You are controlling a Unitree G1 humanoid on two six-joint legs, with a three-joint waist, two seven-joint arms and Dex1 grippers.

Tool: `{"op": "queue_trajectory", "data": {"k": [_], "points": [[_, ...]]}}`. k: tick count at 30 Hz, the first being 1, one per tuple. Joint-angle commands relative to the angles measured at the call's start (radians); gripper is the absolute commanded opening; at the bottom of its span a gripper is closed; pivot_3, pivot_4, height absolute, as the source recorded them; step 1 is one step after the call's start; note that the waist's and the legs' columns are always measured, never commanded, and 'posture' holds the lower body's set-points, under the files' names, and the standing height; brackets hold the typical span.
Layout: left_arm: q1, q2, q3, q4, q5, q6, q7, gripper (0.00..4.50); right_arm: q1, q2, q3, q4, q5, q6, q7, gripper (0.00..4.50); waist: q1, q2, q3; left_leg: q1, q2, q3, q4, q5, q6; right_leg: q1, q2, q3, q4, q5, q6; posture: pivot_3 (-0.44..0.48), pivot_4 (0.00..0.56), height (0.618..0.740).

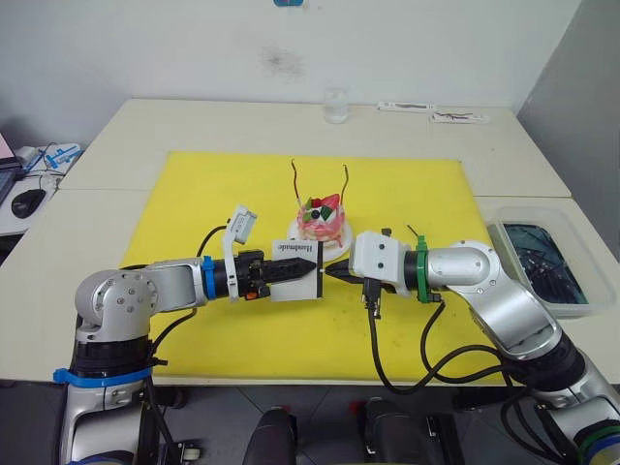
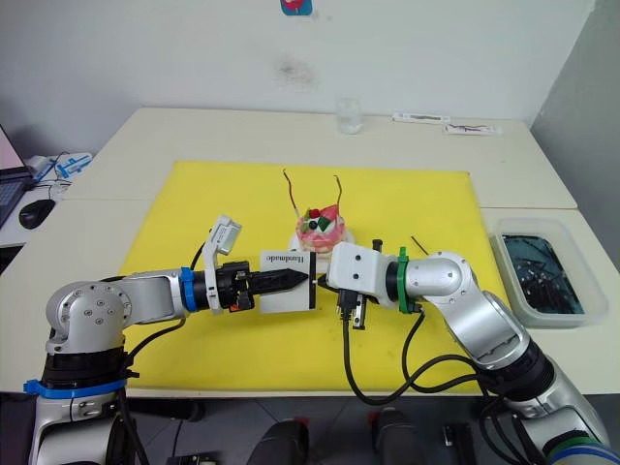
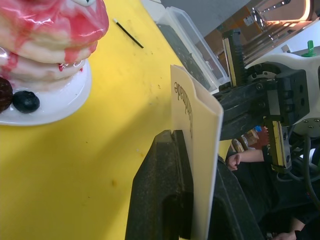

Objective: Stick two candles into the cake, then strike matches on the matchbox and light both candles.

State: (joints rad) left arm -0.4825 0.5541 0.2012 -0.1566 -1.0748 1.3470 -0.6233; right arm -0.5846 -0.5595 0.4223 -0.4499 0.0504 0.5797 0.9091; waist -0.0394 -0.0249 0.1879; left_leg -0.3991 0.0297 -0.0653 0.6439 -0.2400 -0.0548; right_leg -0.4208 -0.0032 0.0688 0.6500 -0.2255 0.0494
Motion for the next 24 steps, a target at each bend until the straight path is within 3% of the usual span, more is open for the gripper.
{"op": "queue_trajectory", "data": {"k": [1,12,16,20,24], "points": [[-0.015,-0.003,0.000,-0.015,-0.020,-0.008,-0.016,0.00,-0.030,0.002,0.003,-0.003,-0.018,-0.023,-0.005,0.02,0.000,0.000,0.000,0.000,0.000,0.000,0.000,0.000,0.000,0.000,0.000,0.000,0.000,0.000,0.000,0.000,0.150,0.740],[-0.028,-0.065,-0.007,-0.002,-0.038,-0.011,-0.001,0.00,-0.025,0.026,0.042,0.024,-0.046,-0.058,0.002,0.02,-0.001,0.000,0.000,0.000,0.000,0.000,0.000,0.000,0.000,0.000,0.000,0.000,0.000,0.000,0.000,0.000,0.150,0.740],[-0.099,-0.117,0.058,0.051,-0.075,-0.017,0.053,0.00,0.019,-0.022,0.105,0.018,-0.073,-0.098,0.064,0.02,0.002,0.000,0.000,0.000,0.000,0.000,0.000,0.000,0.000,0.000,0.000,0.000,0.000,0.000,0.001,0.000,0.150,0.740],[-0.217,-0.016,0.168,0.127,-0.114,0.006,0.065,0.00,0.071,-0.117,0.086,-0.069,-0.038,-0.097,0.153,0.02,0.006,-0.005,0.003,-0.001,0.000,-0.003,0.000,0.000,0.000,0.000,0.001,-0.003,0.000,0.000,0.000,0.000,0.150,0.740],[-0.178,0.133,0.167,0.094,-0.119,0.061,0.002,0.00,0.046,-0.120,-0.002,-0.131,0.053,-0.007,0.169,0.02,-0.023,-0.003,0.003,0.001,0.000,0.001,-0.001,0.000,0.000,0.000,0.000,0.001,0.000,0.000,0.000,0.000,0.150,0.740]]}}
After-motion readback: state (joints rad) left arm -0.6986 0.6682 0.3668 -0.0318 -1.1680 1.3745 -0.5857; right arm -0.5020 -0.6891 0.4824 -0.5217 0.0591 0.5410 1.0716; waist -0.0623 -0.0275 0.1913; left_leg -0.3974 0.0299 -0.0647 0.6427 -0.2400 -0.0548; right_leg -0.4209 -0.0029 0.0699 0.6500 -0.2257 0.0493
